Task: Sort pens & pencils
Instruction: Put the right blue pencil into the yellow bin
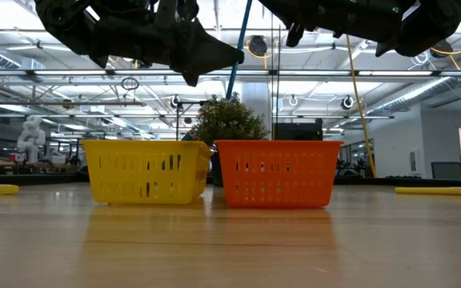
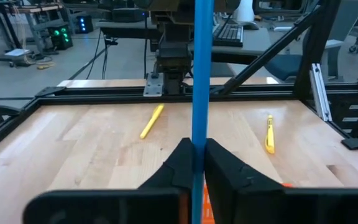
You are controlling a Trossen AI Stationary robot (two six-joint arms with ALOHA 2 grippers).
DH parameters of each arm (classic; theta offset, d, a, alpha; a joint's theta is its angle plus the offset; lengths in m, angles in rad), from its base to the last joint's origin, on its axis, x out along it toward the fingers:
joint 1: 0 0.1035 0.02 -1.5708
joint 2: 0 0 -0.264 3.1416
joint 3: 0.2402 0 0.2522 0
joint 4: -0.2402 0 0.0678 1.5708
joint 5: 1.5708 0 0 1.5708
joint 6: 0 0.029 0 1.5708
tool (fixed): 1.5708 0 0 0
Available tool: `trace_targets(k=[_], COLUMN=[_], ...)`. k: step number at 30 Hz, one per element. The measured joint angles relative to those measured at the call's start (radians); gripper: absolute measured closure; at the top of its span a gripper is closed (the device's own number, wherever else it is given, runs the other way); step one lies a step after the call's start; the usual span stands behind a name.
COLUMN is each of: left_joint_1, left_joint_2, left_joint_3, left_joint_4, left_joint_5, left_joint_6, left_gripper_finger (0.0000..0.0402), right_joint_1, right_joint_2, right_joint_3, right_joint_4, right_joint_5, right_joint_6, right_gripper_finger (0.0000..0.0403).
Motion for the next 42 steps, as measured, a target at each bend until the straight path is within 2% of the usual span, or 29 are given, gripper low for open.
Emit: trace_targets(k=[7,11,17,21,26,30,36,42], left_joint_1=[0.000,0.004,0.011,0.011,0.006,-0.010,-0.024,-0.058], left_joint_2=[0.000,-0.017,-0.077,-0.139,-0.218,-0.281,-0.428,-0.578], left_joint_3=[0.000,0.000,0.000,0.000,0.000,-0.039,-0.142,-0.262], left_joint_4=[-0.012,-0.046,-0.109,-0.218,-0.328,-0.336,-0.321,-0.261], left_joint_5=[0.000,-0.002,-0.018,-0.084,-0.153,-0.188,-0.235,-0.233], left_joint_6=[-0.008,-0.008,-0.013,-0.007,0.000,0.013,0.014,0.014], left_gripper_finger=[0.0388,0.0386,0.0388,0.0388,0.0388,0.0388,0.0388,0.0388], right_joint_1=[0.000,0.000,0.001,0.000,0.000,0.000,0.007,0.021], right_joint_2=[0.000,0.000,0.000,-0.019,-0.093,-0.174,-0.267,-0.319], right_joint_3=[0.000,0.000,0.000,0.000,-0.001,-0.001,-0.003,-0.088], right_joint_4=[-0.017,-0.033,-0.105,-0.164,-0.309,-0.432,-0.579,-0.467], right_joint_5=[0.000,0.000,0.026,0.074,0.080,0.080,0.080,0.080], right_joint_6=[0.057,0.069,0.053,0.037,0.019,0.024,0.015,-0.039], right_gripper_finger=[0.0401,0.0377,0.0282,0.0213,0.0159,0.0143,0.0146,0.0148])
